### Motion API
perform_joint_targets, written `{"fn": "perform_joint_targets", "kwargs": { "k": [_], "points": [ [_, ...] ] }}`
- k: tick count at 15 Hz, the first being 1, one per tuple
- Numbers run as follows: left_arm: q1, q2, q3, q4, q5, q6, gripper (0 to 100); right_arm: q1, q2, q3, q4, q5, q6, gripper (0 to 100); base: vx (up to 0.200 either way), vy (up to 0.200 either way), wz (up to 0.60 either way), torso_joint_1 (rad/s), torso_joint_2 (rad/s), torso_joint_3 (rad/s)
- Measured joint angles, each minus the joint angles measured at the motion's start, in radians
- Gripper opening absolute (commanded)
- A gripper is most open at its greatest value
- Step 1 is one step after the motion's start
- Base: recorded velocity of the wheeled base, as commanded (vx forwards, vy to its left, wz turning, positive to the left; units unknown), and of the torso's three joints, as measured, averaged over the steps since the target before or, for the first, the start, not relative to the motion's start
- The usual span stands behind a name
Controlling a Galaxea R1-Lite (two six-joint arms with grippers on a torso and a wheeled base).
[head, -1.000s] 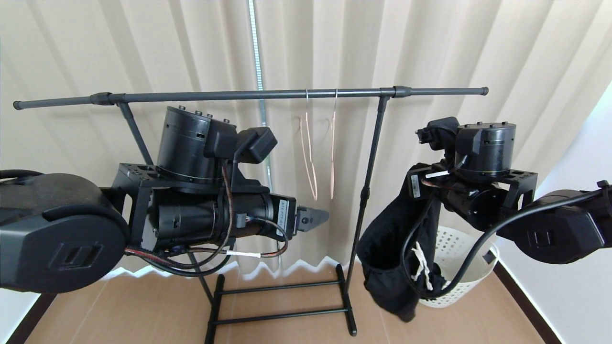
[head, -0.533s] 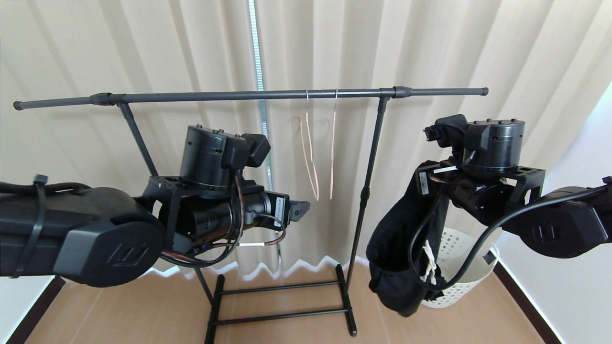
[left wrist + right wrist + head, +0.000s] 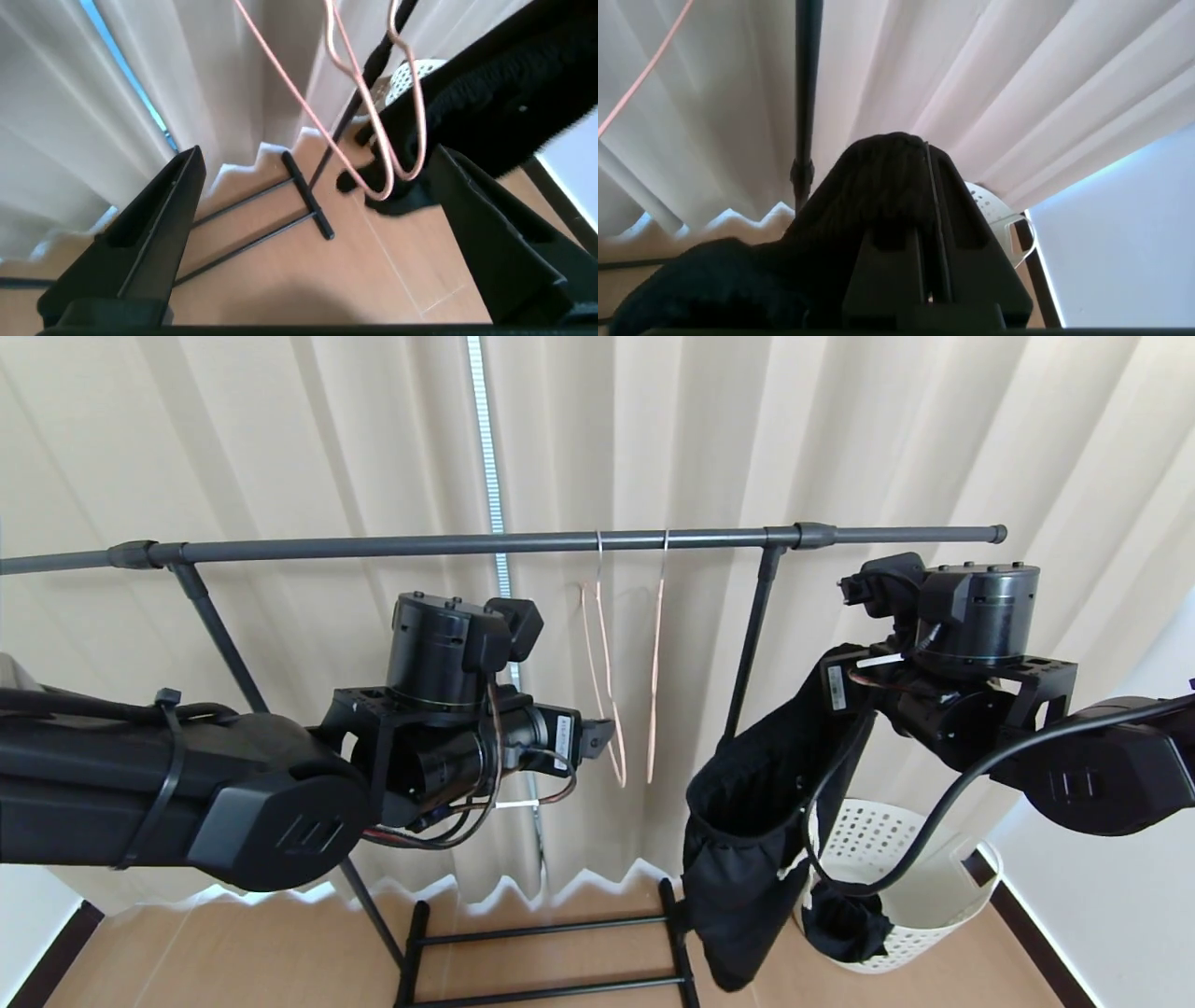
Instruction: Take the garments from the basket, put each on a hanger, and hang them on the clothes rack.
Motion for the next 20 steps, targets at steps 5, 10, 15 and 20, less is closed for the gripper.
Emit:
{"fn": "perform_joint_targets", "kwargs": {
  "k": [5, 10, 15, 20],
  "points": [
    [-0.008, 0.066, -0.073, -0.042, 0.127, -0.002, 100, 0.0, 0.006, 0.001, 0.0, 0.0, 0.0, 0, 0.0, 0.0, 0.0, 0.0, 0.0, 0.0],
    [-0.039, 0.193, -0.23, -0.037, 0.258, 0.046, 100, 0.0, 0.007, 0.0, 0.0, 0.0, 0.0, 0, 0.0, 0.0, 0.0, 0.0, 0.0, 0.0],
    [-0.043, 0.302, -0.329, -0.034, 0.34, 0.069, 100, 0.0, 0.007, 0.004, -0.026, 0.0, -0.001, 0, 0.0, 0.0, 0.0, 0.0, 0.0, 0.0],
    [-0.019, 0.324, -0.33, -0.035, 0.367, 0.074, 100, -0.001, 0.011, 0.005, -0.028, 0.0, -0.001, 0, 0.0, 0.0, 0.0, 0.0, 0.0, 0.0]
  ]
}}
